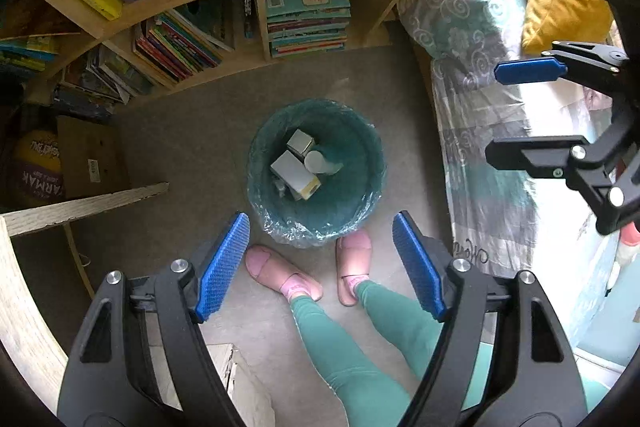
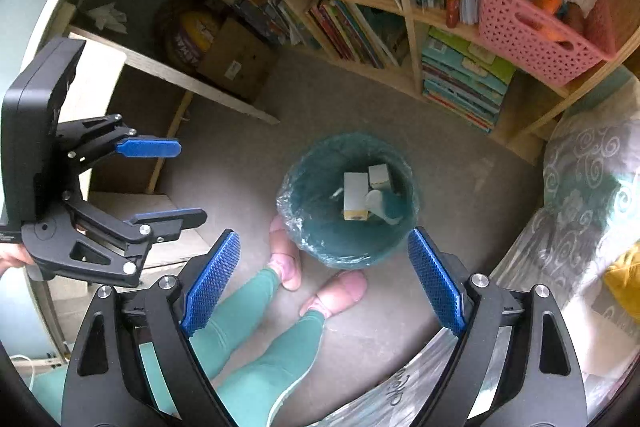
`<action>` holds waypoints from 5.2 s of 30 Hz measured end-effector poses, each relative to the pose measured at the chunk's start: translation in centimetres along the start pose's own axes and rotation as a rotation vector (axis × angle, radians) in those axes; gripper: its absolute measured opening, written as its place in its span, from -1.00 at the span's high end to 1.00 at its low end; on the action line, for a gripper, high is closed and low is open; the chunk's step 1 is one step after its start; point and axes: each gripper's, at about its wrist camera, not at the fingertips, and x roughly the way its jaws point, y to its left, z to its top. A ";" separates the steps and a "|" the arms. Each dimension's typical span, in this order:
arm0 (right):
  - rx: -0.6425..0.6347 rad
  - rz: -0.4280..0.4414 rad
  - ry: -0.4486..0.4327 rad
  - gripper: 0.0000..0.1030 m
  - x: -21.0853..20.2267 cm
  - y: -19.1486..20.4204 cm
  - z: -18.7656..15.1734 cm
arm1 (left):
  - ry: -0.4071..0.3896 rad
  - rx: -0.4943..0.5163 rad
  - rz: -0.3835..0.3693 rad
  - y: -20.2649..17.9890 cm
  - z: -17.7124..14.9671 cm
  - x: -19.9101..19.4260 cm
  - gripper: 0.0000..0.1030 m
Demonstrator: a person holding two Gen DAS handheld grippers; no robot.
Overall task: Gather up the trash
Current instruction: 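Open both tools to drop the card and sponge into the wastebasket, then move both open tools back over the table toward the boxes, then grasp the white-and-blue box with the left tool while the right tool grasps the white-and-red box, then carry the white-and-blue box and white-and-red box with both tools to the wastebasket, then open both tools to drop the two boxes into the wastebasket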
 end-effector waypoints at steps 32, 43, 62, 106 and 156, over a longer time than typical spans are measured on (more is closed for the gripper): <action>-0.836 0.409 -0.040 -0.71 -10.8 37.7 17.9 | -0.461 -0.603 0.269 19.4 -23.7 -29.3 -0.84; -1.098 0.438 0.015 -0.71 -6.8 53.7 19.5 | -0.502 -0.953 0.393 28.6 -39.3 -33.1 -0.86; -1.173 0.377 0.124 -0.71 5.8 75.0 22.7 | -0.473 -1.174 0.462 46.0 -50.8 -32.5 -0.86; -0.874 0.506 0.015 0.12 -5.1 60.3 25.7 | -0.551 -0.823 0.486 36.3 -38.7 -39.7 -0.17; 0.313 0.299 -0.099 -0.48 -7.5 0.3 -0.5 | -0.007 0.088 -0.077 -2.1 -1.8 -6.8 -0.69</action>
